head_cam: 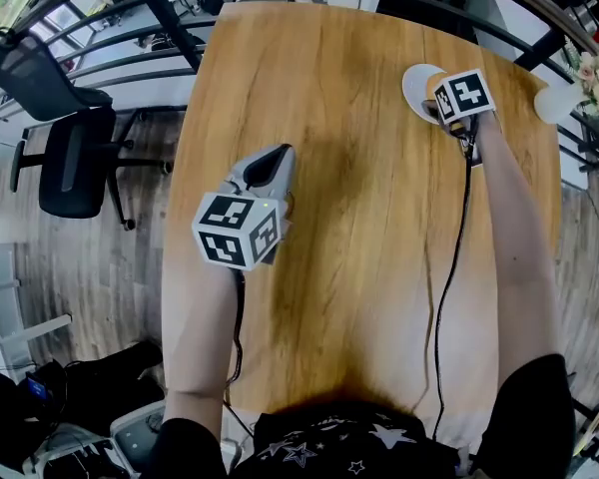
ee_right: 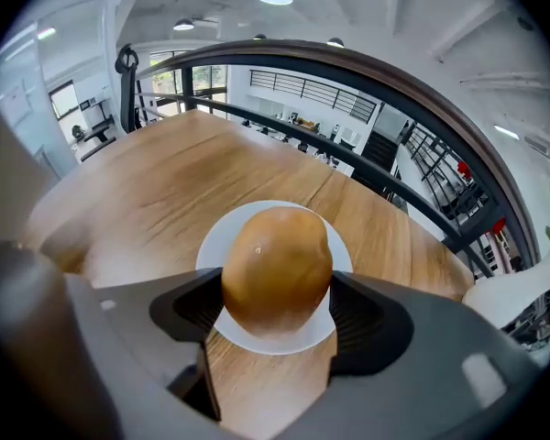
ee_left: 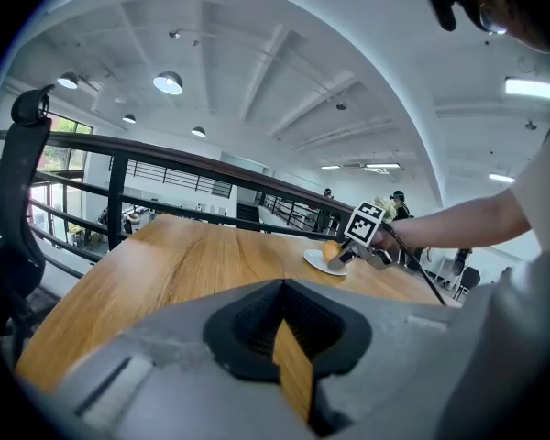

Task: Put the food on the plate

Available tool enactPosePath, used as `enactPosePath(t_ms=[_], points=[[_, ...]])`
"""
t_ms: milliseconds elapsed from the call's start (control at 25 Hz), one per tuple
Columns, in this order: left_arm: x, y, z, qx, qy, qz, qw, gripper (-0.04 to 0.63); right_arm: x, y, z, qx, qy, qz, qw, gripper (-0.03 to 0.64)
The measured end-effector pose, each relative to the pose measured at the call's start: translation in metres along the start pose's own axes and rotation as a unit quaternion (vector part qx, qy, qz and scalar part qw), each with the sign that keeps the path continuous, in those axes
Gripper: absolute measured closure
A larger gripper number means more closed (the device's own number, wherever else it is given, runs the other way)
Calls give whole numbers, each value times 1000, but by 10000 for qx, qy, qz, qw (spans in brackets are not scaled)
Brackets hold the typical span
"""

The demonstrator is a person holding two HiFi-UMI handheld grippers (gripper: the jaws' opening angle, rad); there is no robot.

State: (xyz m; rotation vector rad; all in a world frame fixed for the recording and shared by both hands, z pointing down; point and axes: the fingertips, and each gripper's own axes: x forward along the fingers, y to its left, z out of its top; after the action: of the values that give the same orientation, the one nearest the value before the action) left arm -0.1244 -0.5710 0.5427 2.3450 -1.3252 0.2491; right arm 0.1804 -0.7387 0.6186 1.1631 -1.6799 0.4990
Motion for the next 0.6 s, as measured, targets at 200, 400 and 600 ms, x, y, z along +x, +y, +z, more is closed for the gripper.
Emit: enactPosePath(t_ms=[200, 400, 600], points=[[0, 3, -4, -56, 20, 4, 10000, 594, 3, 3, 3, 121, -82, 87, 9999, 253], [0, 3, -4, -68, 9, 7, 10000, 594, 3, 3, 3, 146, -286, -8, 9995, 247], [-8, 6, -5, -139, -37, 27, 9999, 594, -2, 7, 4, 312, -509, 23, 9982, 193]])
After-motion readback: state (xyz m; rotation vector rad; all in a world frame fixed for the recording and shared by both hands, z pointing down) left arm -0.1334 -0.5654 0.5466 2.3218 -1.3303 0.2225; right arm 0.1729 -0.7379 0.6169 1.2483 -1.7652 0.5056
